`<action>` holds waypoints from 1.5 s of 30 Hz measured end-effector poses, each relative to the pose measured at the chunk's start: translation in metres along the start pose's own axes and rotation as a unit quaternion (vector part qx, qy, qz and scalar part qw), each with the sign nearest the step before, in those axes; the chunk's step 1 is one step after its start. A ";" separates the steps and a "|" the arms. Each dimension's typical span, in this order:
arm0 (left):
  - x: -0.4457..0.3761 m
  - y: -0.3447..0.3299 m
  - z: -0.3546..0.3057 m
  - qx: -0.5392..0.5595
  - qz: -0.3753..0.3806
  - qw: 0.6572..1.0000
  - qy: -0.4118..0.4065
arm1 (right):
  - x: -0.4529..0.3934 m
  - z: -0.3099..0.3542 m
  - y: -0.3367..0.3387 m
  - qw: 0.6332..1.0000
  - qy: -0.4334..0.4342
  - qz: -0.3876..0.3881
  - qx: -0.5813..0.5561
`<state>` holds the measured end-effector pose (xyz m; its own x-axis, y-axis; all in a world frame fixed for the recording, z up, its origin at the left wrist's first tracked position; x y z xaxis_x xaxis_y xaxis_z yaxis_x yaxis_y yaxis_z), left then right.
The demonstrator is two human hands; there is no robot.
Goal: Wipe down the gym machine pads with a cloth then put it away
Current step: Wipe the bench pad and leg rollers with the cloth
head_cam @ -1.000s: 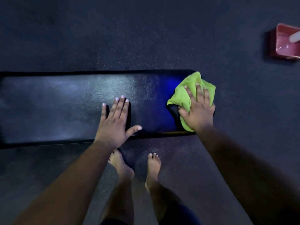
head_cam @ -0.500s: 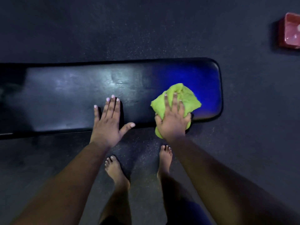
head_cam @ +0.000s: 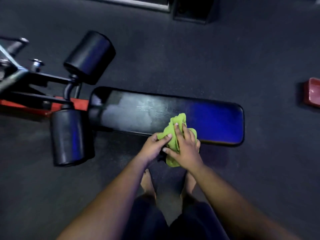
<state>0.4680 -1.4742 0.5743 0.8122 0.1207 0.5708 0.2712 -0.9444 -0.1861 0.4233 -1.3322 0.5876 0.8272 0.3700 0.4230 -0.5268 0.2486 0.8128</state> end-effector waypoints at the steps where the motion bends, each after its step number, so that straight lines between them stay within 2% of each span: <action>1: 0.019 0.001 -0.014 -0.010 -0.015 1.000 -0.011 | 0.012 0.004 0.013 1.000 0.002 0.007 -0.022; 5: 0.094 0.003 -0.066 -0.059 -0.048 0.995 -0.061 | 0.053 0.015 0.067 0.991 0.002 -0.035 -0.131; 7: 0.130 0.003 -0.088 -0.063 -0.043 0.994 -0.078 | 0.065 0.023 0.085 0.983 0.017 -0.030 -0.182; 12: 0.204 0.004 -0.124 -0.013 -0.023 0.993 -0.112 | 0.091 0.068 0.105 0.935 0.084 0.139 -0.316; 15: 0.237 0.008 -0.127 0.041 -0.010 0.991 -0.129 | 0.114 0.093 0.106 0.900 0.114 0.195 -0.371; 17: 0.254 0.018 -0.122 0.047 -0.030 0.990 -0.133 | 0.124 0.100 0.101 0.890 0.119 0.204 -0.391; 21: 0.273 0.056 -0.106 -0.057 -0.033 0.990 -0.125 | 0.131 0.109 0.097 0.914 0.108 0.112 -0.375; 24: 0.281 0.094 -0.088 -0.134 -0.108 0.978 -0.122 | 0.135 0.127 0.088 0.936 0.115 0.056 -0.329; 28: 0.285 0.146 -0.069 -0.098 -0.243 0.956 -0.134 | 0.126 0.162 0.060 0.954 0.086 0.021 -0.286; 33: 0.259 0.224 -0.043 -0.109 -0.328 0.930 -0.122 | 0.094 0.213 0.015 0.969 0.024 -0.015 -0.246; 40: 0.192 0.318 -0.033 -0.154 -0.322 0.931 -0.081 | 0.036 0.299 -0.055 0.976 -0.020 -0.101 -0.190; 44: 0.144 0.363 -0.024 -0.151 -0.337 0.926 -0.076 | -0.002 0.341 -0.081 0.973 -0.019 -0.172 -0.154; 45: 0.130 0.375 -0.017 -0.154 -0.343 0.924 -0.074 | -0.013 0.348 -0.094 0.976 -0.013 -0.165 -0.143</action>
<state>0.6660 -1.8176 0.5926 0.5721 0.7413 0.3510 0.6067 -0.6705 0.4271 0.5302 -1.6723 0.6449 0.9639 0.2058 0.1691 -0.2602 0.5918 0.7629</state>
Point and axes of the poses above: each hand's wrist, its own x-axis away from the middle knuckle, its own y-axis out of the back of the hand, z = x × y, the point moved 4 cm from there along -x, towards the middle knuckle, and after that the axes turned 5 degrees about -y, right-handed, at the moved point
